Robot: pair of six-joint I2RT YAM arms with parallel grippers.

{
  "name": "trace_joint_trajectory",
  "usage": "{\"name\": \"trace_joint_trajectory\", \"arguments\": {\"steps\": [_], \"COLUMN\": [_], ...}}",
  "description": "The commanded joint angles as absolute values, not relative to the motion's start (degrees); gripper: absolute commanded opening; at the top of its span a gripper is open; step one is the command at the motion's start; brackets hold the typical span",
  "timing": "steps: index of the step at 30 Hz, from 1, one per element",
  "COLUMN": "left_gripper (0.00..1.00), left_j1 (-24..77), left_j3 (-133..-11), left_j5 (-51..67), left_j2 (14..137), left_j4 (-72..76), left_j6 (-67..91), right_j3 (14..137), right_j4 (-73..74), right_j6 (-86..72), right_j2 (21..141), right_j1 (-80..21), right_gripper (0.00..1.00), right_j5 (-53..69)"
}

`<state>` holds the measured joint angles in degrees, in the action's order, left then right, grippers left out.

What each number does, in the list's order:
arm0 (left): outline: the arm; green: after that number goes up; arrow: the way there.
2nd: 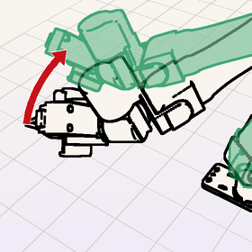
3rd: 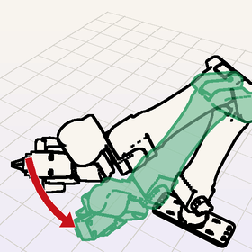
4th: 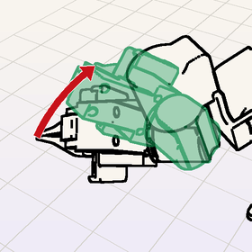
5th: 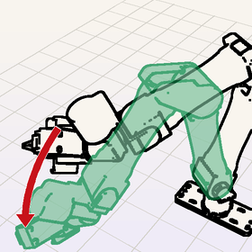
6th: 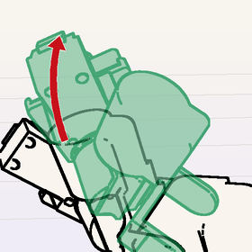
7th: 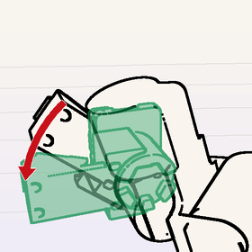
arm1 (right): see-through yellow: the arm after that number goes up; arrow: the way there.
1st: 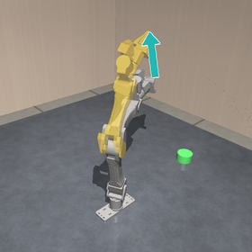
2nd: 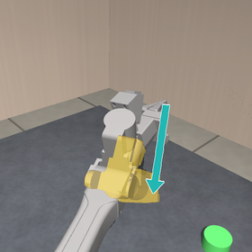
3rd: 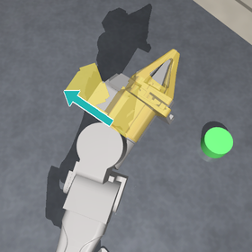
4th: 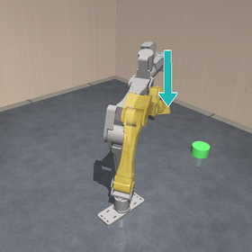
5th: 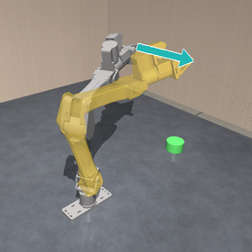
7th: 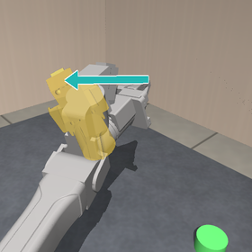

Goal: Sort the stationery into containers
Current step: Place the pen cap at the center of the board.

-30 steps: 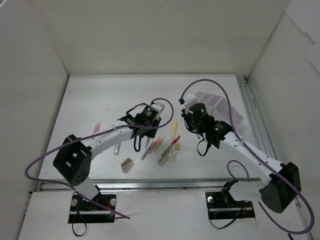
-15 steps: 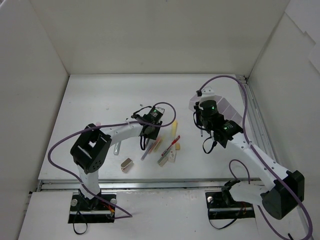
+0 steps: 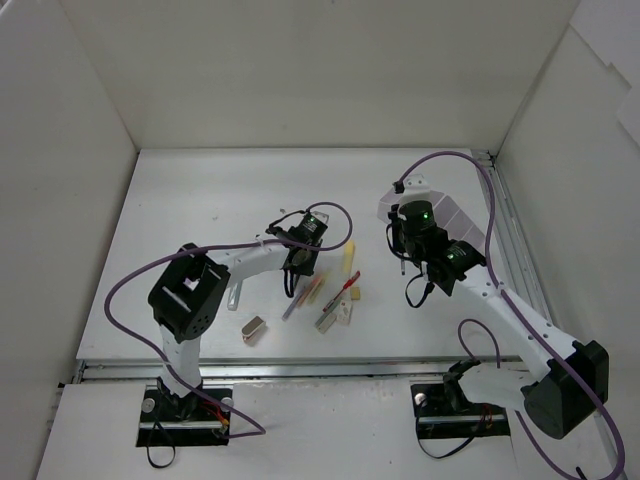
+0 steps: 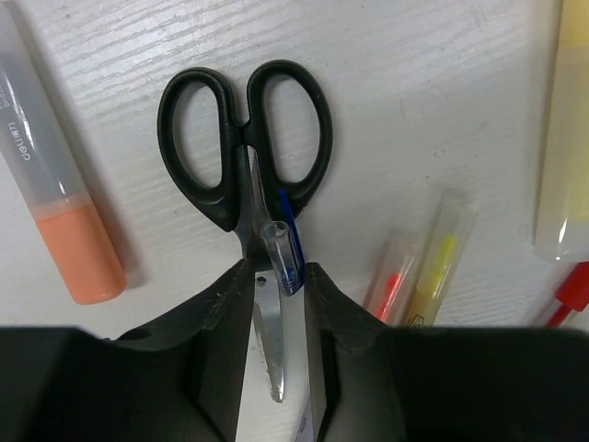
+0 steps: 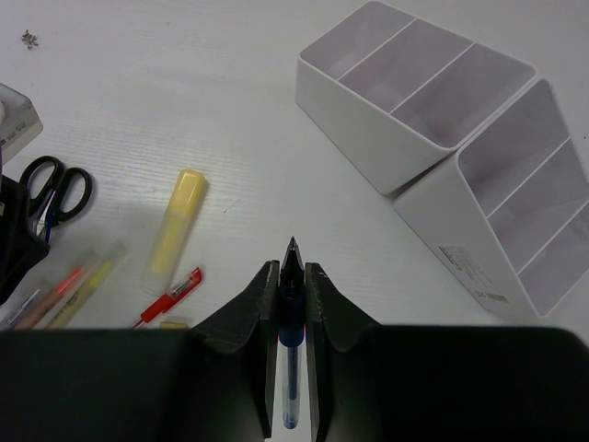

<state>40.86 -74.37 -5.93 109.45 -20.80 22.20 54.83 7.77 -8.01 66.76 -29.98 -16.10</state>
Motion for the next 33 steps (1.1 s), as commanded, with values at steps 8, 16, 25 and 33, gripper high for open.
{"name": "trace_joint_trajectory", "arguments": {"steps": [8, 16, 25, 33], "left_gripper": [0.23, 0.18, 0.0, 0.0], "left_j1": [42.5, 43.0, 44.0, 44.0], "left_j3": [-80.1, -80.9, -79.7, -75.3], "left_j5": [-11.7, -11.7, -11.1, -5.7], "left_j2": [111.9, 112.4, 111.1, 99.7], "left_j4": [-22.9, -23.3, -24.2, -22.1], "left_j6": [23.2, 22.8, 22.8, 17.6], "right_j3": [55.1, 54.9, 54.8, 55.5], "right_j4": [5.9, 5.9, 6.0, 4.7], "right_j6": [-8.9, -9.1, -8.9, 5.2], "right_j2": [65.8, 65.5, 64.7, 64.9], "right_j1": [-29.5, -29.3, -29.4, -29.4], "right_gripper": [0.0, 0.0, 0.0, 0.0], "right_j5": [-17.1, -17.2, -17.1, -9.6]}}
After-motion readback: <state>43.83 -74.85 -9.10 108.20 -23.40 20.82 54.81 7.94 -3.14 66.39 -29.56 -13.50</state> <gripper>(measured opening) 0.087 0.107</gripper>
